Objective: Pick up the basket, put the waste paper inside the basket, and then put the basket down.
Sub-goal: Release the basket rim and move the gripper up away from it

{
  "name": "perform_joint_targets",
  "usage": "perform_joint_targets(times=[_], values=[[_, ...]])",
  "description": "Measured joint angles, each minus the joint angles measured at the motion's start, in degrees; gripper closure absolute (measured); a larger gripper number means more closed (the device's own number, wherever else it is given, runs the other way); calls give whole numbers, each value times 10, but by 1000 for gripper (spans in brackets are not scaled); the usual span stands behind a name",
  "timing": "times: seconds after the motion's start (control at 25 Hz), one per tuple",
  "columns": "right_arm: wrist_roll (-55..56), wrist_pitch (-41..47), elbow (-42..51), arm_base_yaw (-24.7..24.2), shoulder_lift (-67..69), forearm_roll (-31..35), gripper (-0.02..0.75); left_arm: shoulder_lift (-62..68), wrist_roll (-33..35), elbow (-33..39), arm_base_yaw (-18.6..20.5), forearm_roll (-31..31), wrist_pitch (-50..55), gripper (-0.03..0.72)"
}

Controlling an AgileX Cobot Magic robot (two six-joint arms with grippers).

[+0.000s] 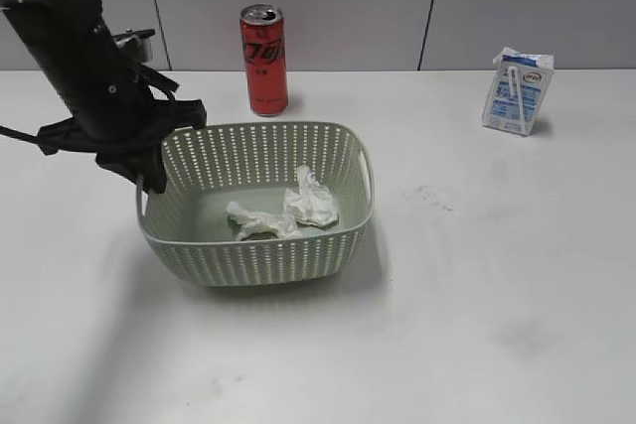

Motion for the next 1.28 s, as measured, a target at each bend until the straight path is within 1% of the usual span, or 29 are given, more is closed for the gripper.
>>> perform_joint_targets(times=[0.16,0.32,0.48,0.56,0.76,0.84,0.88,0.96,1.08,1.16,1.2,1.28], values=[[12,4,9,0,-61,-7,167,11,0,-4,0,1,-50,683],[37,4,9,0,-74,-25,167,11,0,-4,0,5,-92,683],[45,4,9,0,-74,-31,167,12,0,-4,0,24,-98,683],[46,4,9,0,-74,-31,167,12,12,-4,0,30,-98,683],[46,4,9,0,-74,-32,167,12,41,-4,0,27,-95,681],[46,4,9,0,-74,-32,167,12,49,-4,0,25,-91,662],[46,4,9,0,-74,-32,167,12,53,-4,0,25,-89,632],[46,4,9,0,-74,-32,167,12,56,-4,0,23,-86,525],[47,4,9,0,-74,-32,167,12,56,-5,0,22,-80,260],[47,4,9,0,-74,-32,167,11,57,-9,0,22,-75,116],[49,4,9,0,-74,-33,167,8,57,-9,0,22,-74,67],[64,4,9,0,-74,-44,167,-4,57,-12,0,29,-71,22]])
